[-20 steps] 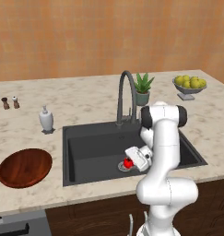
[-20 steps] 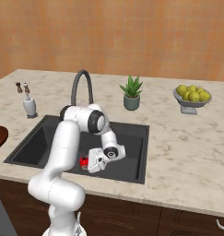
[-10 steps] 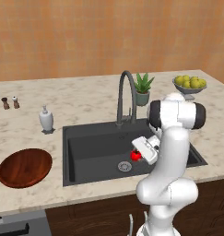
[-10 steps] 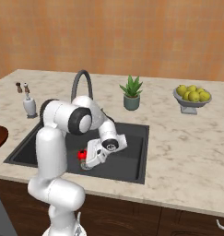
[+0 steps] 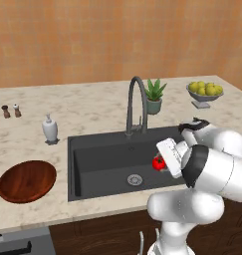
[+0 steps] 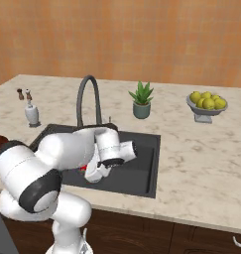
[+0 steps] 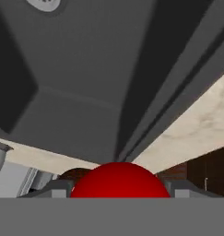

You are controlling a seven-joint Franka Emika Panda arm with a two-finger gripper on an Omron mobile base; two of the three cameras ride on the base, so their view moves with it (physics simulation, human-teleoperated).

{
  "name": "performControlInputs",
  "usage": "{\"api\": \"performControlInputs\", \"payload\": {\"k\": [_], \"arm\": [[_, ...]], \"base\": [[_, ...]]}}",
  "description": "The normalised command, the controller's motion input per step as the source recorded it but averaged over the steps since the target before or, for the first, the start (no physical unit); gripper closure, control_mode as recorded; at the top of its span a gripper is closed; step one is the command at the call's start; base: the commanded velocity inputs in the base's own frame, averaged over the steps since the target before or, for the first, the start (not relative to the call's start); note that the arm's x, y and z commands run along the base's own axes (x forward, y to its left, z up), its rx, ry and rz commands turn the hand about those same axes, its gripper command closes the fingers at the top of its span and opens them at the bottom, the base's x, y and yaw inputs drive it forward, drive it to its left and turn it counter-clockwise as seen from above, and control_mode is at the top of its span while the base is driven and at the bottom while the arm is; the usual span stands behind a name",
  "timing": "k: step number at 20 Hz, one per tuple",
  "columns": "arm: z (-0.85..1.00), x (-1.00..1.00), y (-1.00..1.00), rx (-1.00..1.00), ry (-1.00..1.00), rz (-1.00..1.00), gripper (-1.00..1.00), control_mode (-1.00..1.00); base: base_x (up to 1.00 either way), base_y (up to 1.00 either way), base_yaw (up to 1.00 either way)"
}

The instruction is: Pick the tomato from the sink and place it in the bowl. Then pick the bowl and place it in the microwave. Then close the microwave door and press the start button.

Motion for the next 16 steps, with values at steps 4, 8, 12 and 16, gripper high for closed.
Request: {"api": "performControlInputs", "payload": {"k": [4, 8, 12, 16], "arm": [[1.0, -0.99, 0.37, -0.09, -0.29, 0.0, 1.0, -1.0], [1.0, -0.78, 0.76, -0.21, -0.4, 0.03, 1.0, -1.0], [1.0, -0.31, 0.98, -0.32, -0.32, 0.05, 1.0, -1.0], [1.0, -0.01, 1.0, -0.37, -0.11, 0.06, 1.0, -1.0]], "base": [[0.0, 0.0, 0.0], [0.0, 0.0, 0.0], [0.0, 0.0, 0.0], [0.0, 0.0, 0.0]]}}
